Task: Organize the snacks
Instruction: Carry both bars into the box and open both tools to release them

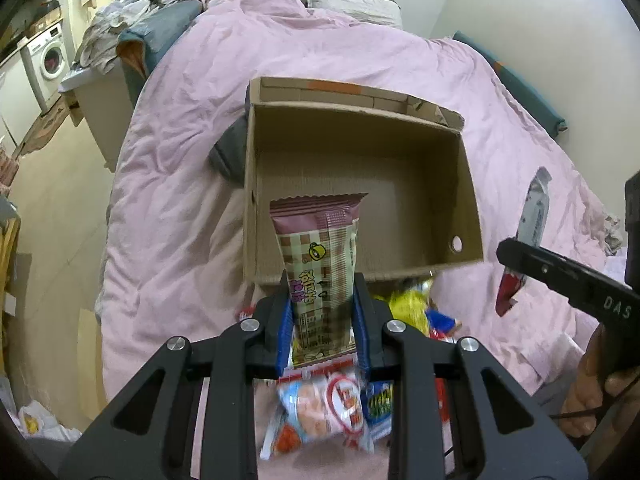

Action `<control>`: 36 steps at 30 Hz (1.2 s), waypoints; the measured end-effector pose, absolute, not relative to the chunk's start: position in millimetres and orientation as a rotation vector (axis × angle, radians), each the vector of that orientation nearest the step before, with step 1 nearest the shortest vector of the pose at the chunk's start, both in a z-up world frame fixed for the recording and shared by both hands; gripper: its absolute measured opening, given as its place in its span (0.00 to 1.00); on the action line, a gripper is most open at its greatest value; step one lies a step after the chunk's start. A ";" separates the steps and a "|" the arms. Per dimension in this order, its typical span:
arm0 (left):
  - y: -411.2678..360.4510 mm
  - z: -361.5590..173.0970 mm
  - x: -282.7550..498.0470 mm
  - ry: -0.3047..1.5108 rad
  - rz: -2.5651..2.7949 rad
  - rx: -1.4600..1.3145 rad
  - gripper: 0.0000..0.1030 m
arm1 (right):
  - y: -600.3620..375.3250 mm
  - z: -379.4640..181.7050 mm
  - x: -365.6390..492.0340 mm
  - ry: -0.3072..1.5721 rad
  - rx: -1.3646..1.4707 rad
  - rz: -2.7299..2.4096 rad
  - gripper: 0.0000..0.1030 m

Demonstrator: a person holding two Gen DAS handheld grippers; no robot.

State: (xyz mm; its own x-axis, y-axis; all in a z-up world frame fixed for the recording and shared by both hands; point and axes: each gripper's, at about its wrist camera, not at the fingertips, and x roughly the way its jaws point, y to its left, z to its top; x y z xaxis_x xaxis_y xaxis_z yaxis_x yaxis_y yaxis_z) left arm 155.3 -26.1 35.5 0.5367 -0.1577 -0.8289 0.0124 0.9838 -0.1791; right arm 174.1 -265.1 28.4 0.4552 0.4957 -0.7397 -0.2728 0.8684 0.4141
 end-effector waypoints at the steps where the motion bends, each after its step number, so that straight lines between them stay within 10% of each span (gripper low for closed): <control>1: -27.0 35.5 160.9 0.998 -0.101 -0.158 0.22 | -263.2 27.0 181.9 0.992 0.248 0.477 0.32; 36: -31.7 -27.9 240.8 0.984 -0.043 -0.143 0.22 | -250.4 -49.6 244.8 1.073 0.264 0.405 0.32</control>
State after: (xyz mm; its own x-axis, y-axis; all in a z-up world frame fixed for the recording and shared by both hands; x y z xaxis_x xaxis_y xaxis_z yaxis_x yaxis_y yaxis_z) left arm 240.8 -31.7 -27.9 0.5538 -0.1009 -0.8265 -0.0286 0.9897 -0.1400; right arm 244.8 -250.4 -49.6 0.4145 0.4442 -0.7943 -0.1918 0.8958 0.4009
